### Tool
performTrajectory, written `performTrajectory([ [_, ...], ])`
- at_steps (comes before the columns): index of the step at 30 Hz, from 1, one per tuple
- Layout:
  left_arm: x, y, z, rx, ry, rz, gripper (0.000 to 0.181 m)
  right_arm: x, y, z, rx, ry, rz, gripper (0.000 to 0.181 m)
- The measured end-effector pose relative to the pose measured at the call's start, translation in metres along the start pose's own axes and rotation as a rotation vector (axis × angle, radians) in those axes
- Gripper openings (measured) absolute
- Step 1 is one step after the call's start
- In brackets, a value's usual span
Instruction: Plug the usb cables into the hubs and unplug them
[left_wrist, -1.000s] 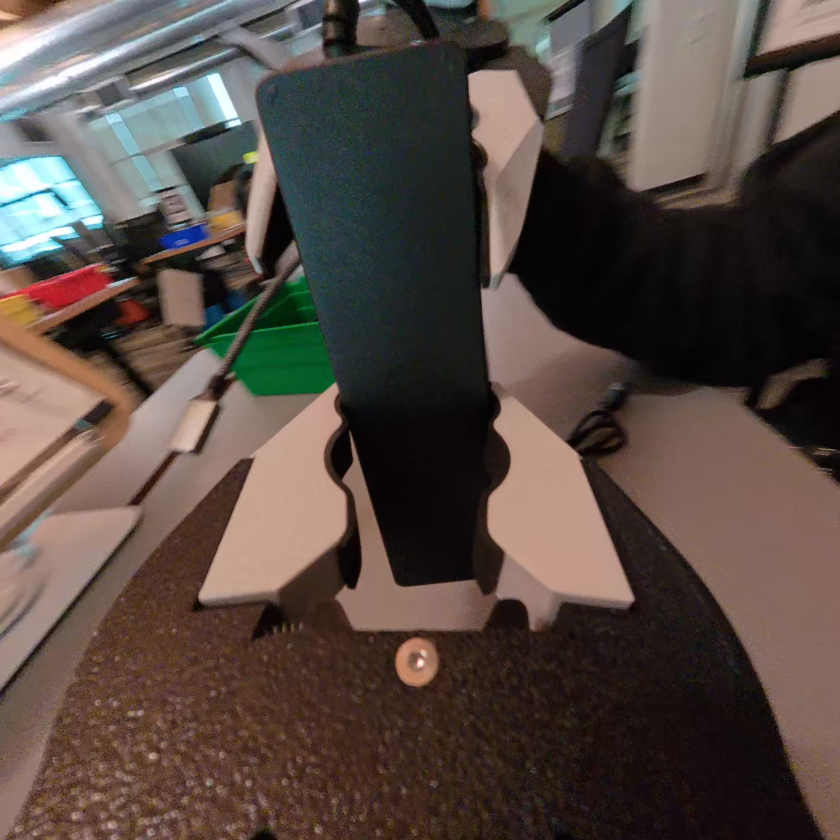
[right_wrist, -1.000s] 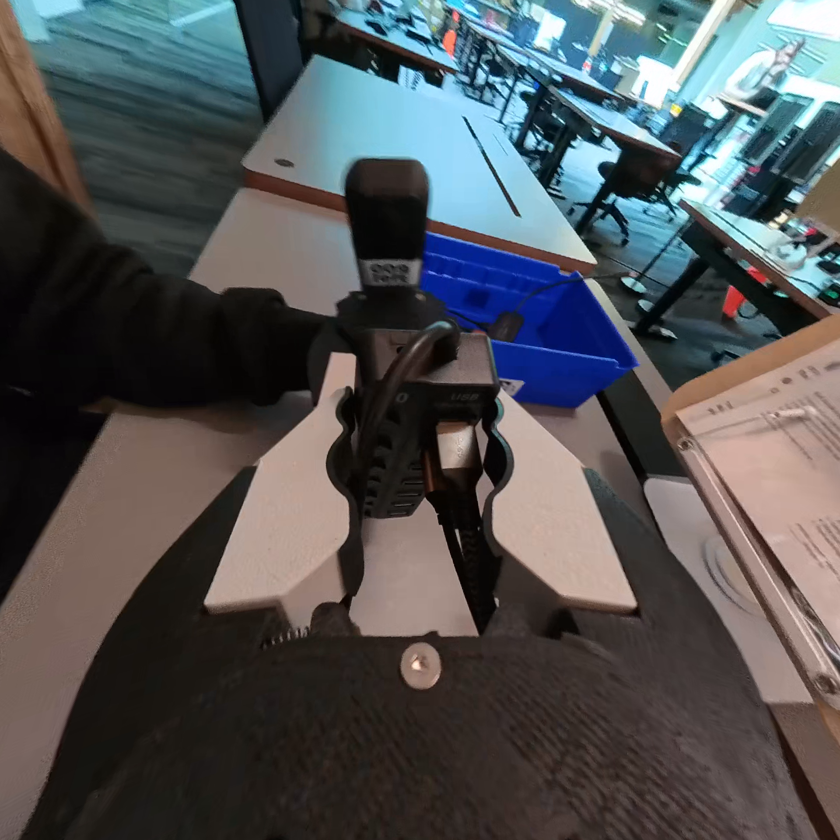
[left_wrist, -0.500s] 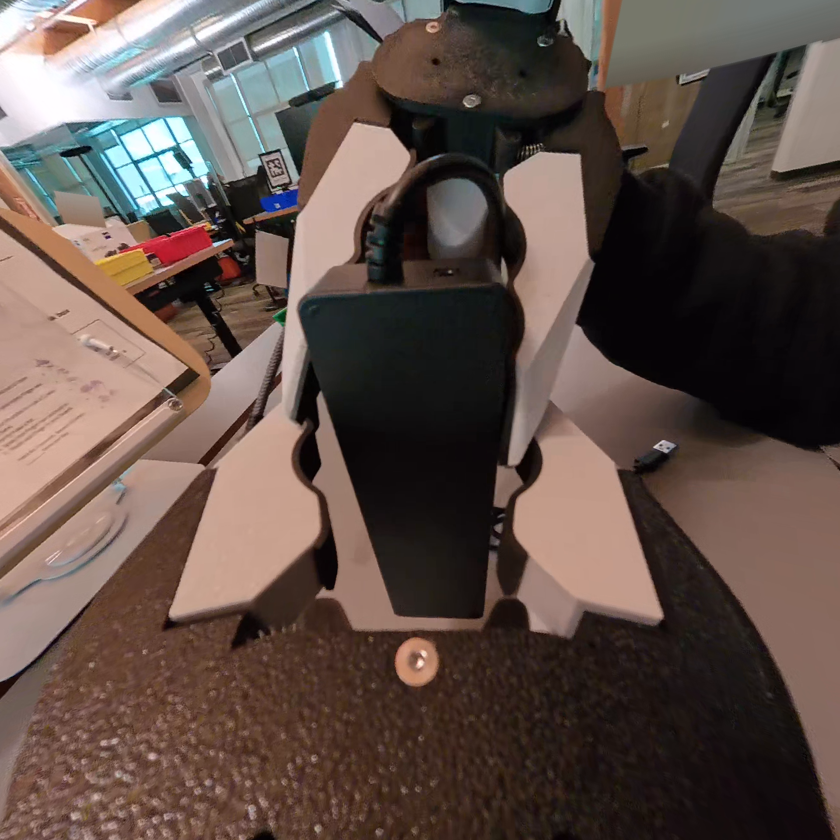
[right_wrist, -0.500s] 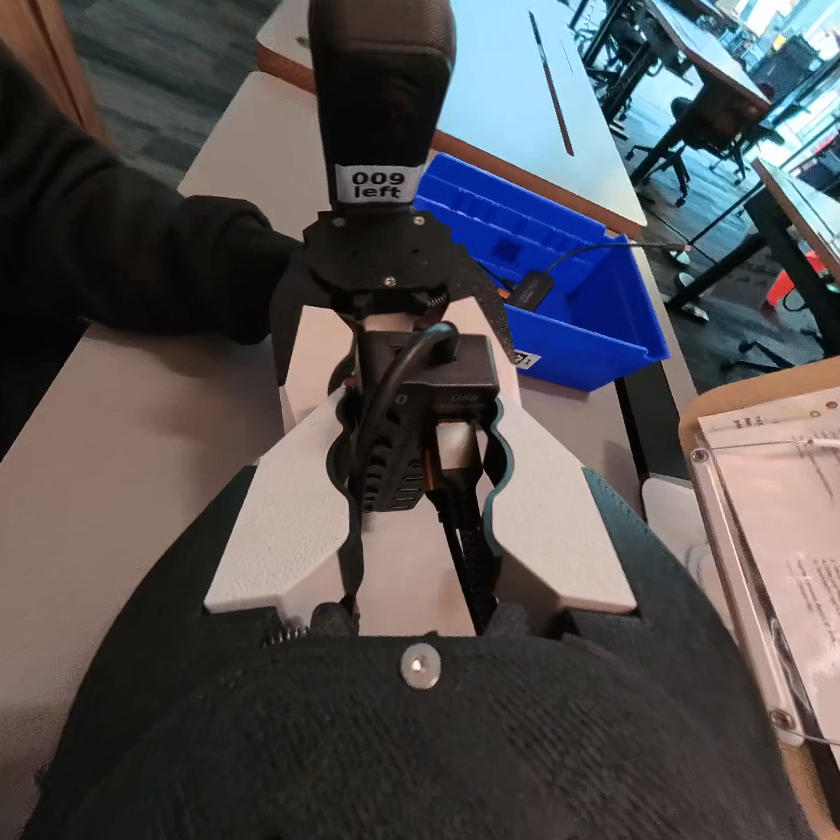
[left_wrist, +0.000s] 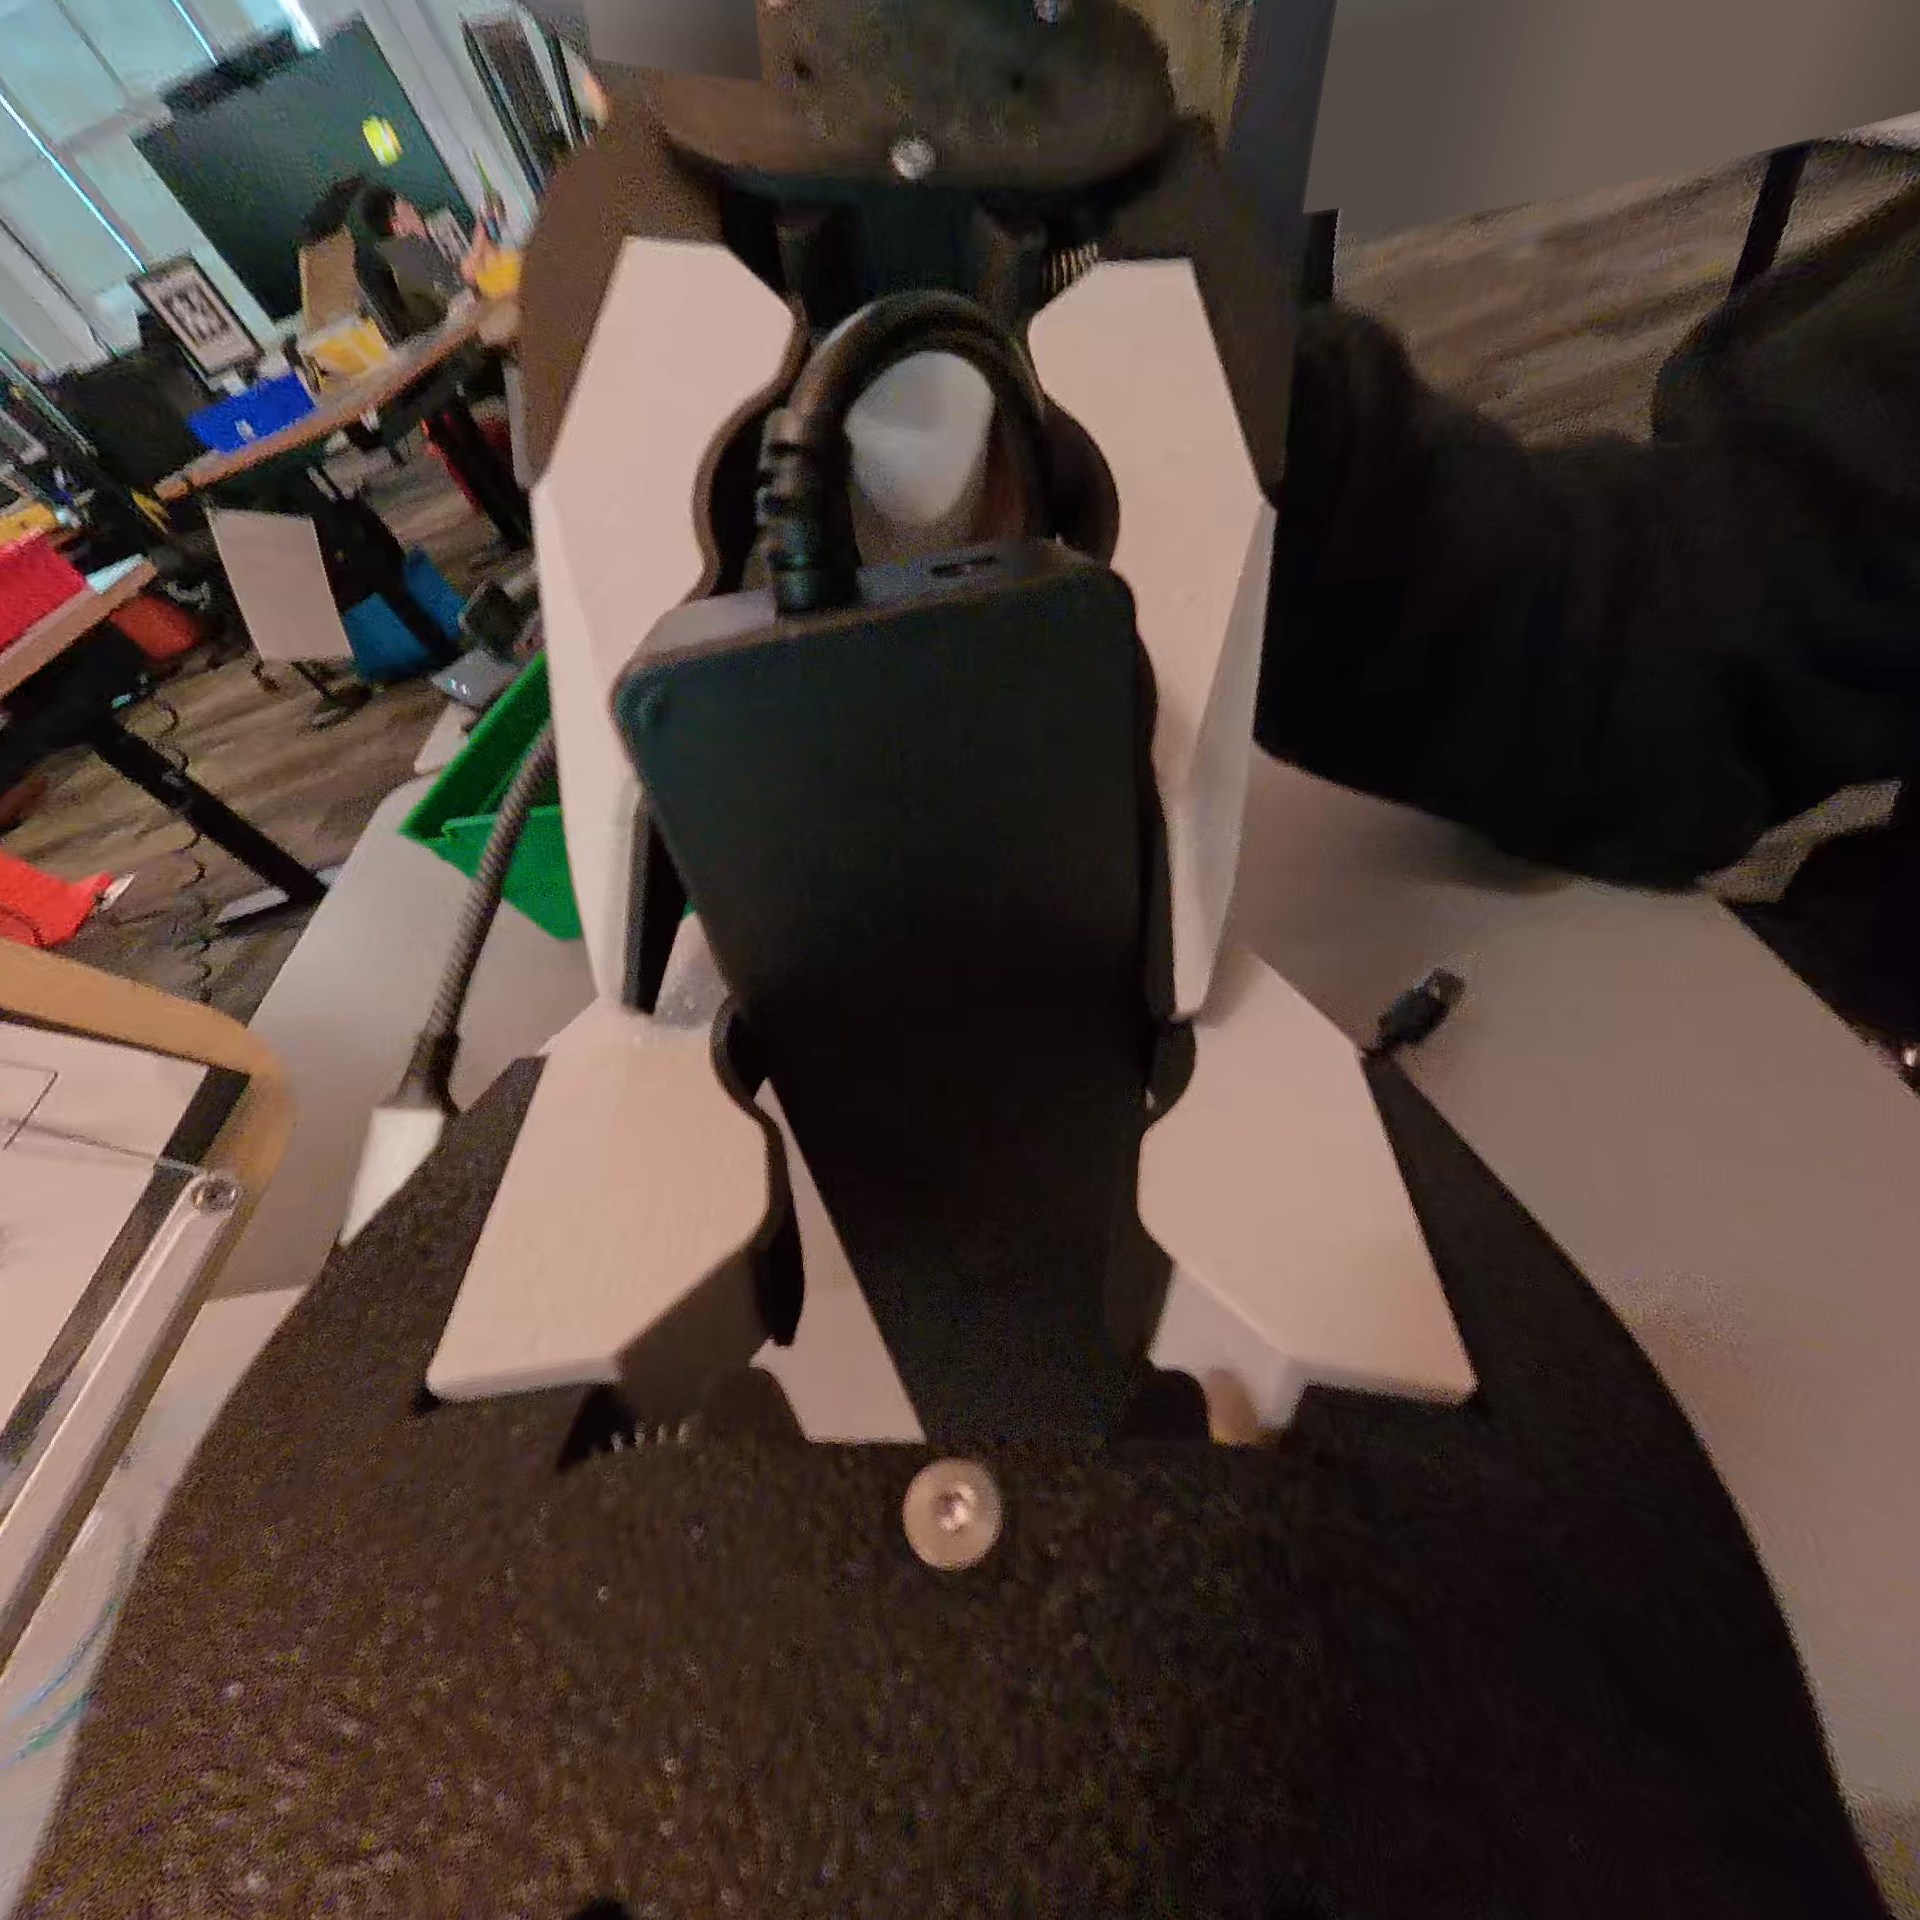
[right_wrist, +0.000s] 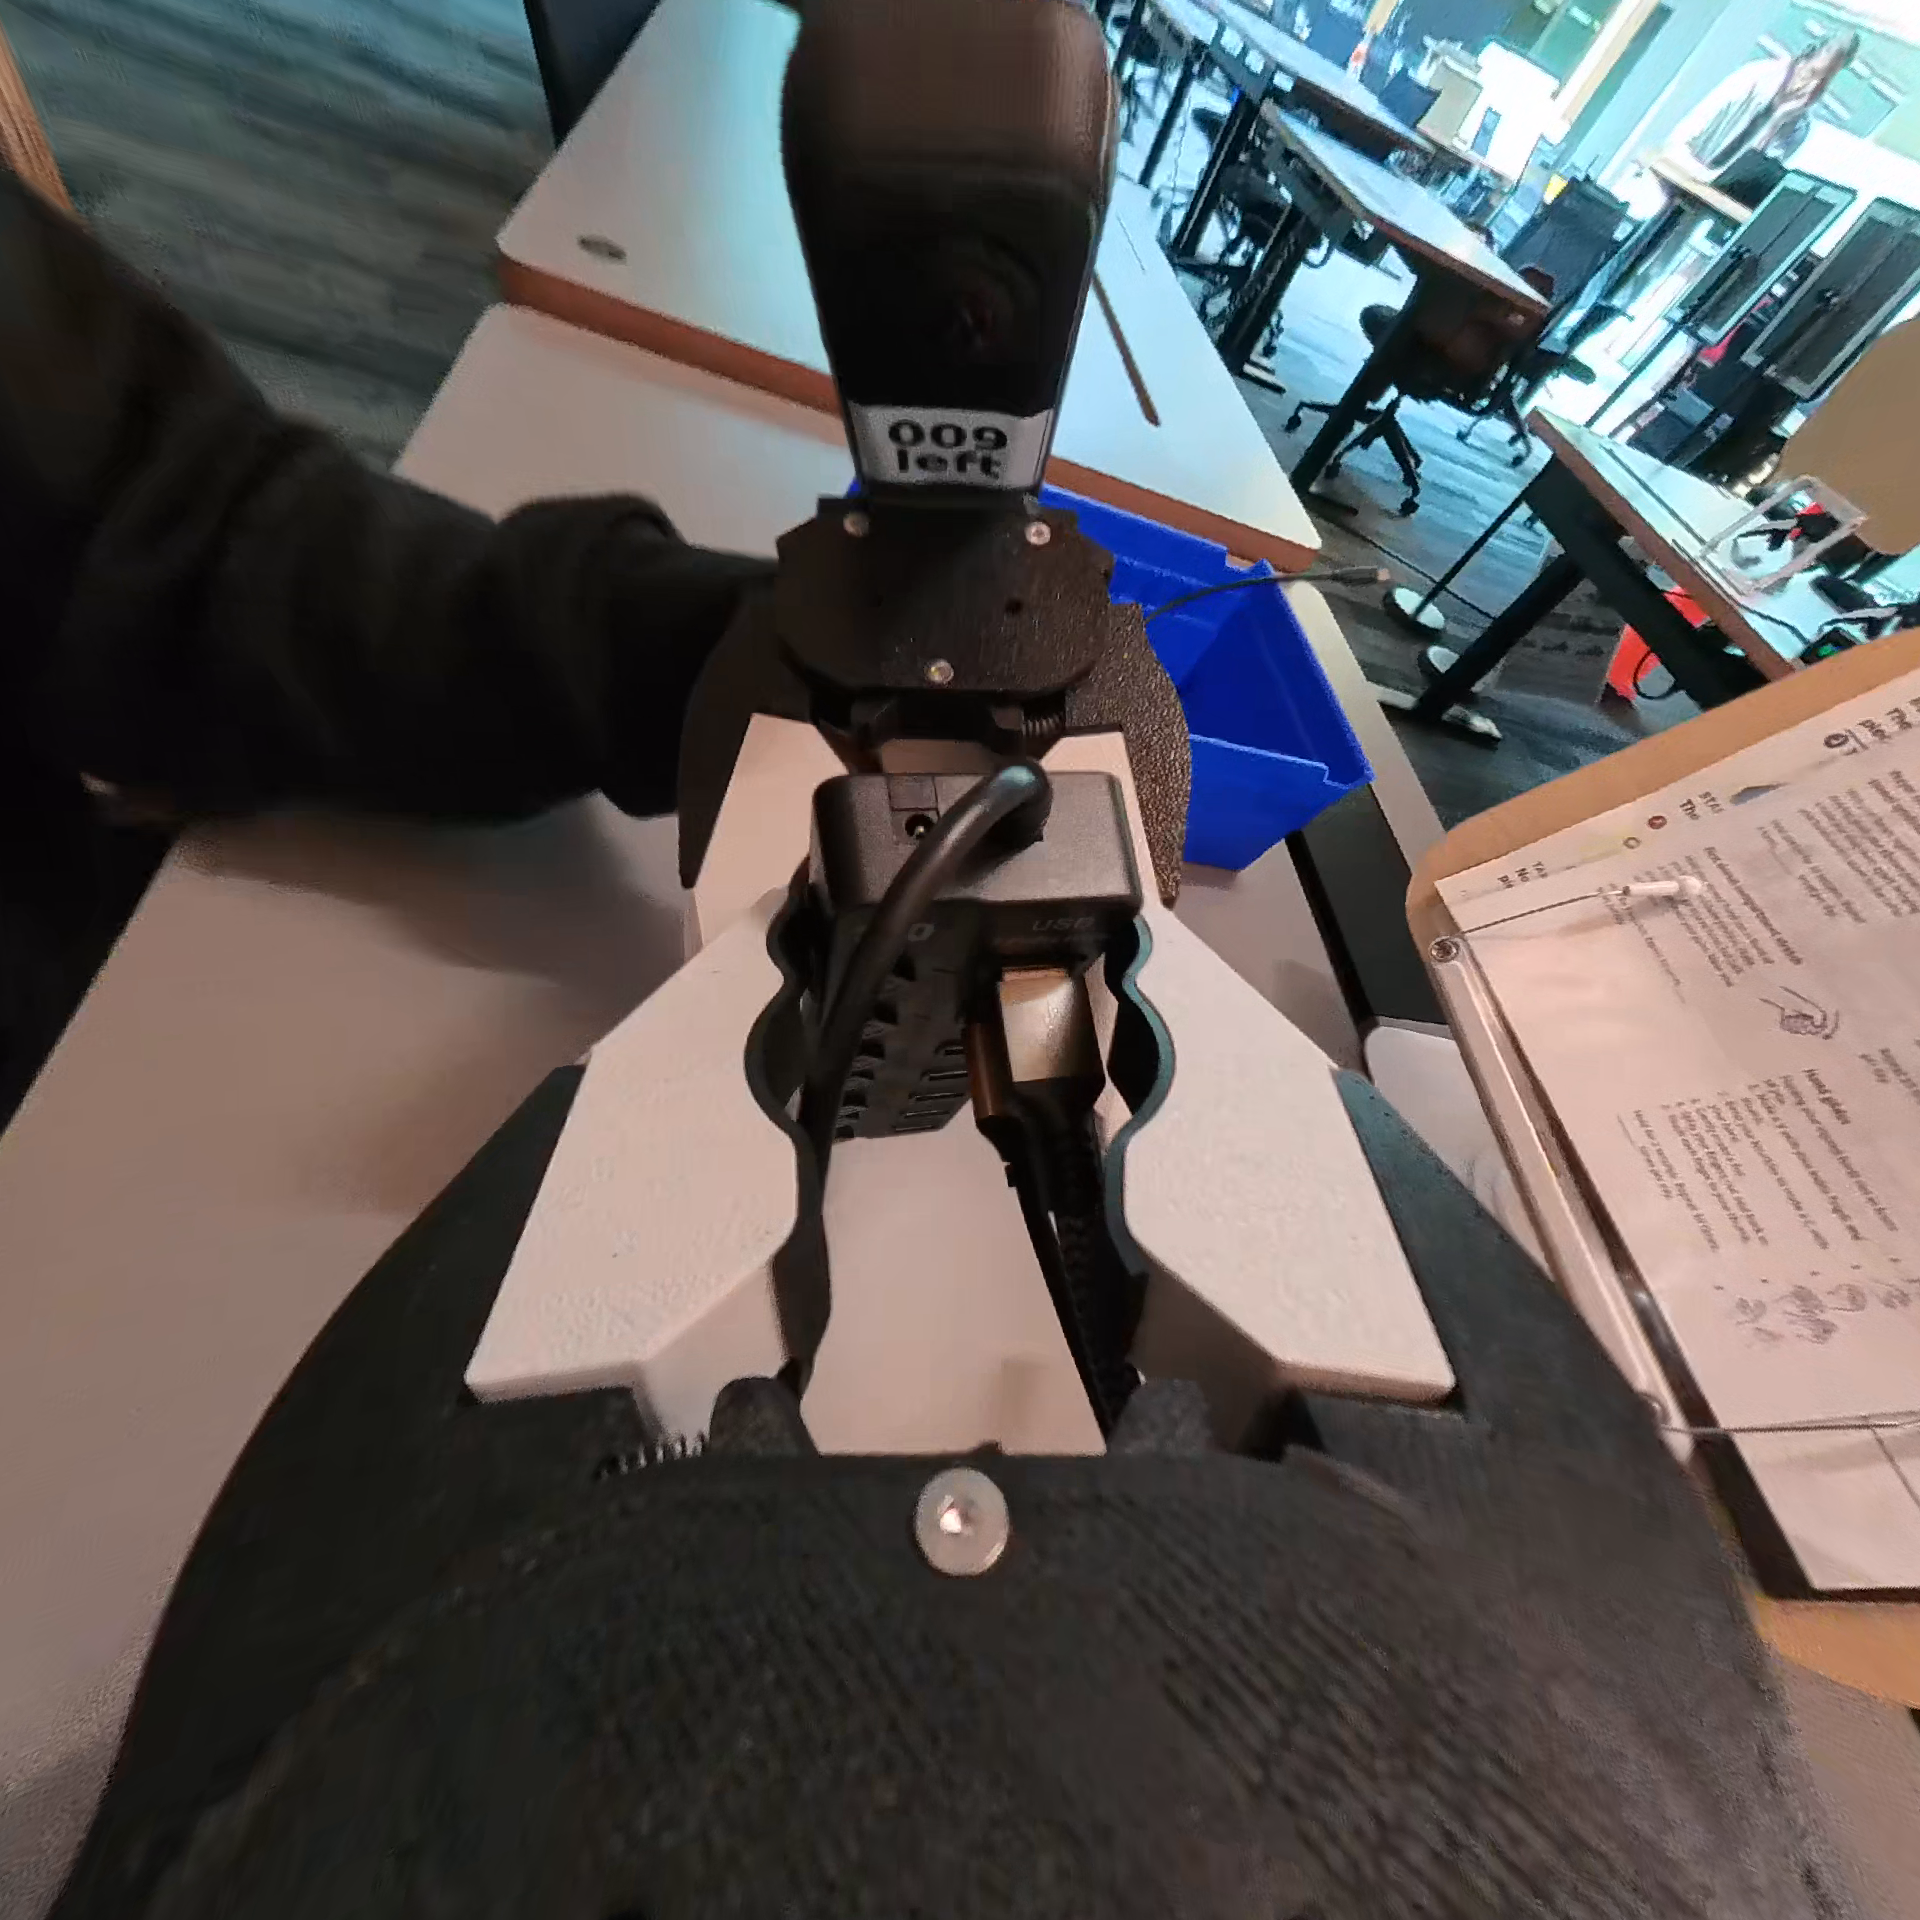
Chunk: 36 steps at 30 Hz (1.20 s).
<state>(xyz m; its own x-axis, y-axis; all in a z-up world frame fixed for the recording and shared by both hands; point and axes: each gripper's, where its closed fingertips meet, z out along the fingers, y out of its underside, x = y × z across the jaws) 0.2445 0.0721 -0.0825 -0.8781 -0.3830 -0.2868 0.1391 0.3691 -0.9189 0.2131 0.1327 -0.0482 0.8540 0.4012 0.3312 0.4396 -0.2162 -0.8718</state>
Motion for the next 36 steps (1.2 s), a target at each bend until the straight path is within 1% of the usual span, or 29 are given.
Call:
performTrajectory([
  [2,-0.011,-0.008,0.004,0.063,-0.028,-0.012,0.066,0.009,-0.003,-0.006,0.041,0.031,0.048,0.056],
  [5,-0.023,-0.002,0.008,-0.015,-0.090,-0.028,0.065,0.021,-0.001,-0.009,0.046,0.074,0.111,0.055],
  [8,-0.032,0.013,0.006,-0.091,-0.140,0.002,0.063,0.024,0.007,-0.003,-0.015,0.121,0.054,0.056],
  [10,-0.036,0.018,0.001,-0.103,-0.162,0.009,0.063,0.028,0.007,0.002,-0.030,0.156,0.048,0.057],
  [11,-0.040,0.018,-0.003,-0.098,-0.185,0.011,0.063,0.033,0.000,0.001,0.009,0.193,0.046,0.060],
  [12,-0.044,0.018,-0.007,-0.086,-0.199,0.009,0.062,0.035,-0.009,-0.003,0.061,0.212,0.047,0.059],
  [14,-0.043,0.009,-0.014,-0.007,-0.181,-0.009,0.062,0.030,-0.023,-0.010,0.147,0.182,0.057,0.064],
  [15,-0.039,0.002,-0.016,0.038,-0.157,-0.019,0.062,0.029,-0.023,-0.011,0.158,0.175,0.058,0.066],
  [17,-0.032,-0.006,-0.019,0.077,-0.119,0.017,0.062,0.028,-0.021,-0.010,0.156,0.169,0.024,0.073],
  [19,-0.028,-0.006,-0.018,0.081,-0.104,0.035,0.062,0.023,-0.023,-0.007,0.165,0.144,0.005,0.072],
  [20,-0.027,-0.006,-0.018,0.078,-0.097,0.037,0.062,0.022,-0.026,-0.006,0.179,0.149,-0.014,0.066],
  [21,-0.026,-0.005,-0.017,0.082,-0.091,0.048,0.062,0.021,-0.031,-0.007,0.197,0.152,-0.035,0.052],
  [24,-0.024,-0.006,-0.017,0.083,-0.087,0.060,0.062,0.019,-0.033,-0.006,0.184,0.145,-0.045,0.051],
  [28,-0.032,0.008,-0.015,-0.064,-0.162,0.066,0.063,0.020,-0.026,0.000,0.082,0.182,-0.073,0.051],
  [29,-0.032,0.007,-0.016,-0.070,-0.172,0.064,0.063,0.020,-0.025,0.001,0.064,0.191,-0.083,0.051],
  [31,-0.026,-0.008,-0.017,0.011,-0.144,0.047,0.064,0.017,-0.021,0.004,0.022,0.178,-0.096,0.051],
  [32,-0.025,-0.013,-0.019,0.041,-0.143,0.042,0.067,0.017,-0.019,0.005,0.012,0.180,-0.102,0.050],
  [36,-0.028,-0.004,-0.025,-0.002,-0.151,0.026,0.063,0.017,-0.014,0.003,-0.005,0.170,-0.106,0.050],
])
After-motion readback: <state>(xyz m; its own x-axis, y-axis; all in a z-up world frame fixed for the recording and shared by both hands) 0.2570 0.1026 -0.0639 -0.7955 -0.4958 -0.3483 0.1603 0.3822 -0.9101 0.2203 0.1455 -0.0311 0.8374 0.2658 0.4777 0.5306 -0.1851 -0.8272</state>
